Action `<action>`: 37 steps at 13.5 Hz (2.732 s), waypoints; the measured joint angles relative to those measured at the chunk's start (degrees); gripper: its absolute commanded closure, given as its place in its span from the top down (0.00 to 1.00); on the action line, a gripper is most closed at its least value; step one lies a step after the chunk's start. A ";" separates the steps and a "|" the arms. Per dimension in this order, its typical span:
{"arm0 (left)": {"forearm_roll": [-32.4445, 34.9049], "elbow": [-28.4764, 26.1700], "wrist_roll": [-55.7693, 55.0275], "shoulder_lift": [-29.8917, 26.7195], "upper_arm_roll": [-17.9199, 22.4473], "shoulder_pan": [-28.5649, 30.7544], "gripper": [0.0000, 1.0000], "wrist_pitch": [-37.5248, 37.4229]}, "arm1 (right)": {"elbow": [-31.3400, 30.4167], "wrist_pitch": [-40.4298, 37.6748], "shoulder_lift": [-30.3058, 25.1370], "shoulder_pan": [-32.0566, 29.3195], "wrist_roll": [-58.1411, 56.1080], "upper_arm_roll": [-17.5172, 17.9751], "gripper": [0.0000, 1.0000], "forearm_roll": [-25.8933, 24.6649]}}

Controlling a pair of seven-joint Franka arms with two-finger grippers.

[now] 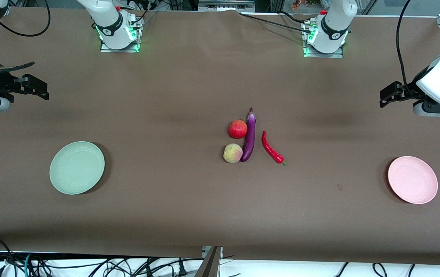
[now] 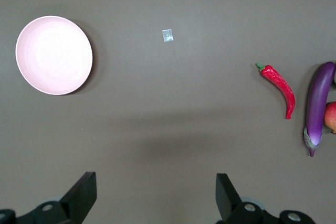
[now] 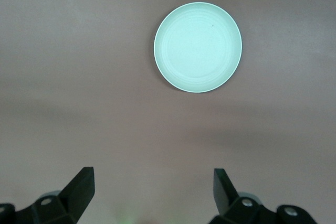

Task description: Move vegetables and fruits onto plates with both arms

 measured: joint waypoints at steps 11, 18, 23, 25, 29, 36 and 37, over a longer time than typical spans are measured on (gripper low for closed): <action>0.00 0.06 0.00 0.02 0.00 0.00 1.00 -0.09 | 0.00 0.15 0.73 0.00 0.00 0.00 1.00 0.00; 0.00 0.08 0.00 0.02 0.00 0.00 1.00 -0.14 | 0.01 1.47 1.25 0.00 0.00 0.00 1.00 0.00; 0.00 0.08 0.00 0.08 -0.03 0.00 1.00 -0.62 | 0.00 2.47 2.81 0.00 0.00 0.00 1.00 -0.01; 0.00 0.09 -0.06 0.27 0.01 0.00 1.00 -1.65 | 0.01 2.60 3.81 0.00 0.00 0.00 1.00 -0.01; 0.00 0.23 -0.06 3.20 0.19 0.39 1.00 -1.87 | 0.03 2.91 5.36 0.00 0.00 0.00 1.00 -0.04; -5.92 1.91 -19.38 12.57 -0.51 -0.73 1.00 0.58 | 0.10 2.94 5.40 0.00 0.00 0.00 1.00 -0.04; -6.88 1.97 -22.31 14.36 -0.64 -1.57 1.00 2.55 | 0.10 2.93 5.44 0.01 0.01 0.00 1.00 -0.03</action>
